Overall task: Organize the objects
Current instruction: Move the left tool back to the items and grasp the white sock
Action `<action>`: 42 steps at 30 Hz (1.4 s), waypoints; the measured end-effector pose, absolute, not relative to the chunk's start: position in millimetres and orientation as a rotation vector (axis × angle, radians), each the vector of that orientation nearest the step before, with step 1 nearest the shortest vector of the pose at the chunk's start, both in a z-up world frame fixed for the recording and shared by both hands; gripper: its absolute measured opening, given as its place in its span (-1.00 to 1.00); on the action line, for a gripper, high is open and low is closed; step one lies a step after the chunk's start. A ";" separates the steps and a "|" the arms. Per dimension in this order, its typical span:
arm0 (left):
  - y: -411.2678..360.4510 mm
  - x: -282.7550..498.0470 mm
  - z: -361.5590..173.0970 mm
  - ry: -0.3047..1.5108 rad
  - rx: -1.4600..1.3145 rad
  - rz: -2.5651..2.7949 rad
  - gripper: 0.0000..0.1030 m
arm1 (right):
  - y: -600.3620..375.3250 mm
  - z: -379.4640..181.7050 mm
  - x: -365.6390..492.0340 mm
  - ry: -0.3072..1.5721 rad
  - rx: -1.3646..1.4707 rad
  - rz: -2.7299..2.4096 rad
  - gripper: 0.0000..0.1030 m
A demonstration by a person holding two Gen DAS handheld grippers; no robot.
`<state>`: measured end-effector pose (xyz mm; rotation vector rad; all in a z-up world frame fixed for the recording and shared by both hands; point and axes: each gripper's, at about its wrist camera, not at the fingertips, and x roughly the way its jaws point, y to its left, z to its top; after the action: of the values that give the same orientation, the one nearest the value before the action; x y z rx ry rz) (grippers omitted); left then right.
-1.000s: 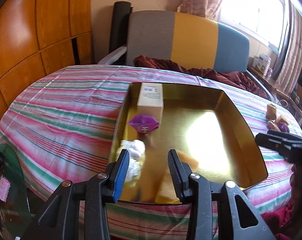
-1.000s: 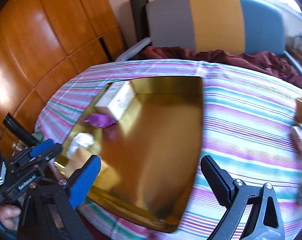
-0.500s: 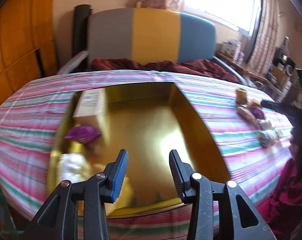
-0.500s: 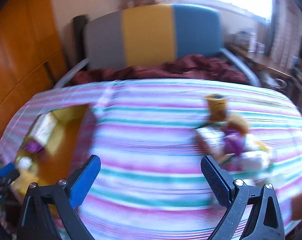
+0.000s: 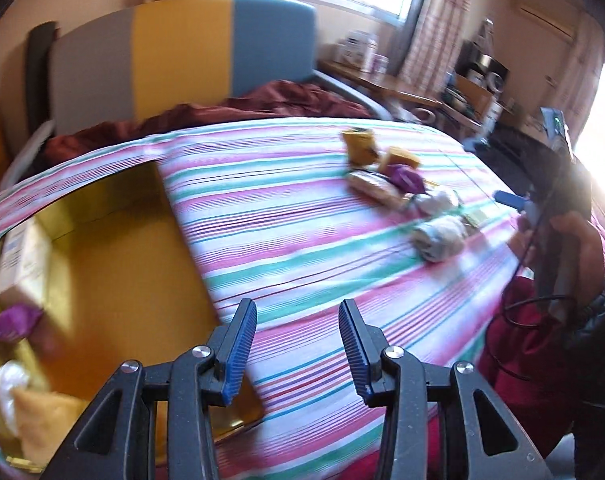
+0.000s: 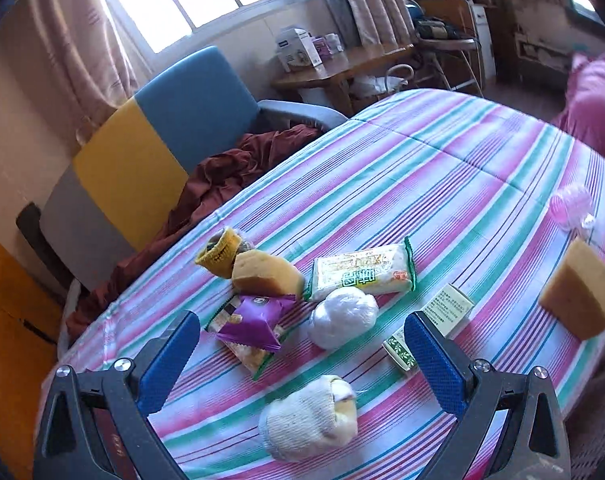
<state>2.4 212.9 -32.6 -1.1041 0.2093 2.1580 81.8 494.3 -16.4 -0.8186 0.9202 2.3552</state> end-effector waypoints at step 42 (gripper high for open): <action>445.5 -20.8 -108.1 0.213 -1.193 1.788 0.46 | 560.6 -38.4 131.4 1.177 -0.729 2.043 0.99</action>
<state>-20.8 445.5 -108.1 -1.1927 0.2133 1.7876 131.4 560.6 -38.4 -0.7287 1.1770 2.0426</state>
